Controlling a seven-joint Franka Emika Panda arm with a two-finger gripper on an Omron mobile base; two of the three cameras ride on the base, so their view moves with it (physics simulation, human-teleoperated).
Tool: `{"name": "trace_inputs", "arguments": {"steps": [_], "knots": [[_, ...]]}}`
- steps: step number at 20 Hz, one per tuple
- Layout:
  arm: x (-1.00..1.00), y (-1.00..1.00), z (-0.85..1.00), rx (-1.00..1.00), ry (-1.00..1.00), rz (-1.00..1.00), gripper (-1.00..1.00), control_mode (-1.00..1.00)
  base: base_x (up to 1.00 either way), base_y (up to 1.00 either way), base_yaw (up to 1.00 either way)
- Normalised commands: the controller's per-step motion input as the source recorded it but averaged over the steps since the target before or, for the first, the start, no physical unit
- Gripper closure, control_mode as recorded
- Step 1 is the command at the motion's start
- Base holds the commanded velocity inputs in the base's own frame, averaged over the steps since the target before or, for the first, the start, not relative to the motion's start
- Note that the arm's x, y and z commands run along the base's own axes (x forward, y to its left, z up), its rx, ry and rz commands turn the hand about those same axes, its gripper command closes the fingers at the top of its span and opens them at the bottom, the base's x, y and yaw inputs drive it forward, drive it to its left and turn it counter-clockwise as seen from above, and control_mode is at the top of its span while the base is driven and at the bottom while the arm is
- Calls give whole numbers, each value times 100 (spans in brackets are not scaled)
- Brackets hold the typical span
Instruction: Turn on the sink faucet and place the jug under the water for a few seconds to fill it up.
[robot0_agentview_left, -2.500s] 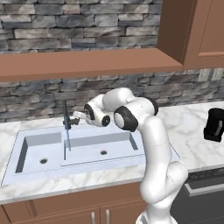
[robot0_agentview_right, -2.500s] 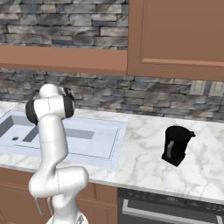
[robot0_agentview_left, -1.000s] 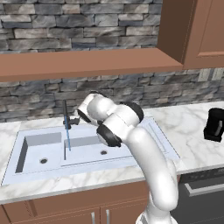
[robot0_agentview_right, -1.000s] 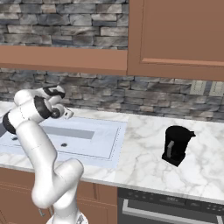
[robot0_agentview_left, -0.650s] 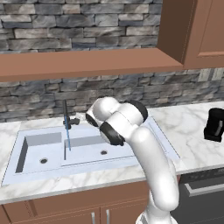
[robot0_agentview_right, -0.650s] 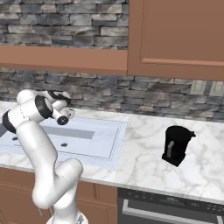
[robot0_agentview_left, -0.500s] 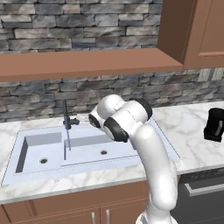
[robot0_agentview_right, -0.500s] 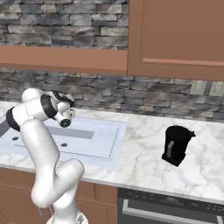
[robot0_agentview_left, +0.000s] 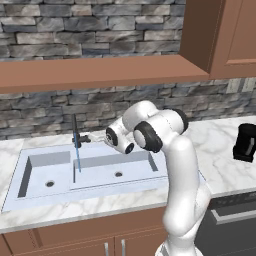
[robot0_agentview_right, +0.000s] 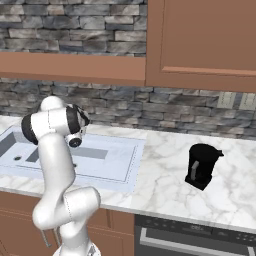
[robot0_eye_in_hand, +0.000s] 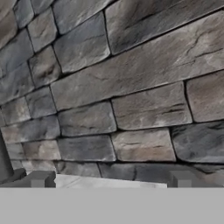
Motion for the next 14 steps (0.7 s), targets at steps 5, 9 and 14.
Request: {"name": "trace_inputs", "arguments": {"steps": [5,9,14], "knots": [[-52,-75,89,0,0,-16,-100,-100,0,0,0],[-47,-69,84,0,-1,-15,-100,-100,0,0,0],[-41,-55,77,0,-4,-9,-100,-100,0,0,0]]}}
